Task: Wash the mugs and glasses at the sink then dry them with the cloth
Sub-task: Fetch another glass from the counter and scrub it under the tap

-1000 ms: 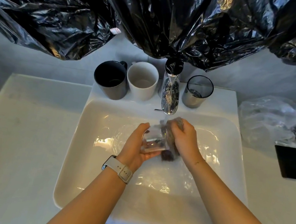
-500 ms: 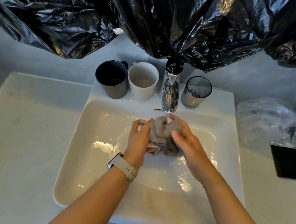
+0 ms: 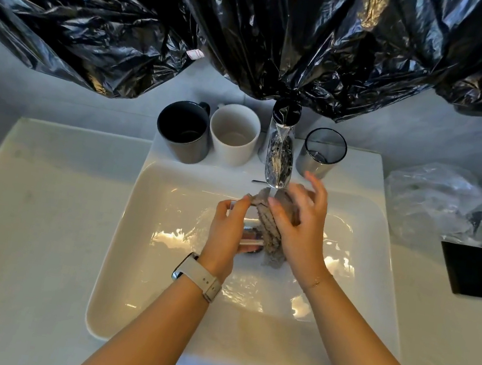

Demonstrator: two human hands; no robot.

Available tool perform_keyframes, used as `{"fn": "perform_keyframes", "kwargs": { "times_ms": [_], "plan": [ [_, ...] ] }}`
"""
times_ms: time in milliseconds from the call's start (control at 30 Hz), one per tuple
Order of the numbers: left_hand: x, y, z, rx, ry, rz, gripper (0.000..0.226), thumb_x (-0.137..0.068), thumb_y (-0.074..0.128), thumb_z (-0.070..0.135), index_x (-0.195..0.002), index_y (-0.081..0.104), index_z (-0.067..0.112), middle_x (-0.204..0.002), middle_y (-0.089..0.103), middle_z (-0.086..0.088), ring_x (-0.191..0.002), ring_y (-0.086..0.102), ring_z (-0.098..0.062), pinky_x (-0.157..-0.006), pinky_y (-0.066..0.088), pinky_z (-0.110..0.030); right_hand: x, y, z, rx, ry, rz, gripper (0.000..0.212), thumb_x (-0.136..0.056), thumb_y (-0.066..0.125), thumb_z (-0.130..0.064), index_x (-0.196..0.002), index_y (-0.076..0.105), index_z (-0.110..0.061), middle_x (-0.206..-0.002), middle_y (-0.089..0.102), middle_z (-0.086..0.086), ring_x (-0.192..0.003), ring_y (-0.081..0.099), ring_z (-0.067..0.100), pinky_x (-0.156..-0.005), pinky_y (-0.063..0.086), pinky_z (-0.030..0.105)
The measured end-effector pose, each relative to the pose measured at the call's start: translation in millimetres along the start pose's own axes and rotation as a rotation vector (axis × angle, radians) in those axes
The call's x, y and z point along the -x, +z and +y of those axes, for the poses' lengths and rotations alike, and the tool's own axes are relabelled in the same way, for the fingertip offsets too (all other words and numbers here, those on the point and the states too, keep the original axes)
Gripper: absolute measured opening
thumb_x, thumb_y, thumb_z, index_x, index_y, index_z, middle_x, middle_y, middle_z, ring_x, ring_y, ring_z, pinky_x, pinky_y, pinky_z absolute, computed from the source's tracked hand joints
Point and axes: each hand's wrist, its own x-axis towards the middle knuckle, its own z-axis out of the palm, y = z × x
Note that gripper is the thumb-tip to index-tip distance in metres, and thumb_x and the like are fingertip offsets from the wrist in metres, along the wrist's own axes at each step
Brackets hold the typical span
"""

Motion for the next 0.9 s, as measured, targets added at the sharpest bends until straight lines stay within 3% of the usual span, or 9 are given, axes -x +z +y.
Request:
{"fn": "perform_keyframes", "kwargs": {
  "times_ms": [100, 167, 333, 467, 633, 700, 767, 833, 900],
  "plan": [
    [-2.5, -0.2, 3.1, 0.017, -0.067, -0.065, 0.034, -0.094, 0.055, 0.05, -0.115, 0.054, 0.023, -0.084, 0.074, -0.005, -0.062, 0.072, -0.012, -0.053, 0.056, -0.027, 2.1, -3.6, 4.9, -0.049, -0.05, -0.153, 0.034, -0.096, 0.055, -0.036, -0.123, 0.064, -0.017, -0.138, 0.051, 0.002, -0.13, 0.046, 0.015, -0.106, 0.044, 0.031],
    [-4.9, 0.7, 4.6, 0.058, -0.082, -0.084, 0.023, -0.095, 0.054, 0.046, -0.104, 0.058, 0.025, -0.072, 0.075, -0.001, -0.061, 0.073, -0.013, -0.053, 0.057, -0.027, 2.6, -7.2, 1.4, -0.26, 0.113, -0.274, 0.041, -0.087, 0.063, -0.043, -0.126, 0.058, -0.032, -0.129, 0.059, -0.007, -0.119, 0.056, 0.005, -0.094, 0.049, 0.021],
    [-7.0, 8.6, 3.0, 0.044, -0.059, 0.024, 0.028, -0.098, 0.05, 0.043, -0.115, 0.053, 0.021, -0.091, 0.068, -0.007, -0.064, 0.073, -0.015, -0.05, 0.054, -0.025, 4.0, -2.9, 6.0, -0.47, 0.295, -0.355, 0.052, -0.078, 0.079, -0.032, -0.116, 0.05, -0.052, -0.114, 0.065, -0.024, -0.108, 0.063, 0.0, -0.08, 0.051, 0.014],
    [-6.8, 12.7, -7.4, -0.339, 0.295, 0.184, 0.029, -0.092, 0.054, 0.053, -0.108, 0.05, 0.029, -0.109, 0.058, -0.005, -0.082, 0.068, -0.022, -0.079, 0.057, -0.04, 0.2, 8.2, 4.1, -0.917, 0.694, -0.4, 0.049, -0.086, 0.066, -0.051, -0.125, 0.062, -0.022, -0.125, 0.066, 0.01, -0.112, 0.066, 0.025, -0.086, 0.056, 0.037],
    [-4.3, 11.1, -17.3, -0.594, 0.603, 0.21, 0.028, -0.092, 0.054, 0.049, -0.112, 0.049, 0.03, -0.105, 0.046, 0.003, -0.081, 0.059, -0.012, -0.071, 0.049, -0.027, -12.8, 10.2, 3.6, -1.11, 0.974, -0.488, 0.036, -0.092, 0.058, -0.04, -0.11, 0.074, -0.014, -0.1, 0.074, 0.011, -0.091, 0.072, 0.024, -0.074, 0.057, 0.033],
    [-11.2, 8.9, -15.9, -0.537, 0.517, 0.212, 0.024, -0.094, 0.055, 0.047, -0.11, 0.051, 0.03, -0.105, 0.051, 0.002, -0.082, 0.062, -0.013, -0.071, 0.051, -0.029, -9.5, 15.3, 5.6, -1.014, 0.876, -0.423, 0.039, -0.09, 0.06, -0.044, -0.115, 0.071, -0.016, -0.107, 0.073, 0.013, -0.095, 0.071, 0.025, -0.078, 0.058, 0.037],
    [-18.1, 6.5, -9.1, -0.269, 0.232, 0.114, 0.024, -0.097, 0.052, 0.046, -0.11, 0.052, 0.026, -0.098, 0.062, -0.002, -0.072, 0.068, -0.013, -0.064, 0.056, -0.031, -3.2, 20.9, 7.7, -0.715, 0.672, -0.287, 0.043, -0.081, 0.069, -0.05, -0.114, 0.065, -0.023, -0.114, 0.07, 0.009, -0.102, 0.069, 0.024, -0.086, 0.057, 0.043],
    [-18.9, 0.3, -0.6, 0.072, -0.108, -0.016, 0.028, -0.099, 0.047, 0.041, -0.106, 0.056, 0.016, -0.069, 0.068, 0.0, -0.05, 0.064, -0.01, -0.046, 0.051, -0.024, 2.8, 20.8, 6.6, -0.427, 0.434, -0.215, 0.046, -0.073, 0.074, -0.051, -0.113, 0.058, -0.034, -0.115, 0.068, -0.002, -0.106, 0.066, 0.016, -0.089, 0.055, 0.036],
    [-18.0, -5.0, 2.6, 0.153, -0.264, -0.087, 0.03, -0.097, 0.048, 0.04, -0.096, 0.061, 0.013, -0.055, 0.067, 0.0, -0.044, 0.063, -0.01, -0.045, 0.051, -0.023, 5.3, 18.5, 8.6, -0.351, 0.274, -0.262, 0.05, -0.073, 0.076, -0.045, -0.117, 0.053, -0.035, -0.114, 0.066, -0.003, -0.105, 0.065, 0.014, -0.087, 0.055, 0.028]
  ]
}}
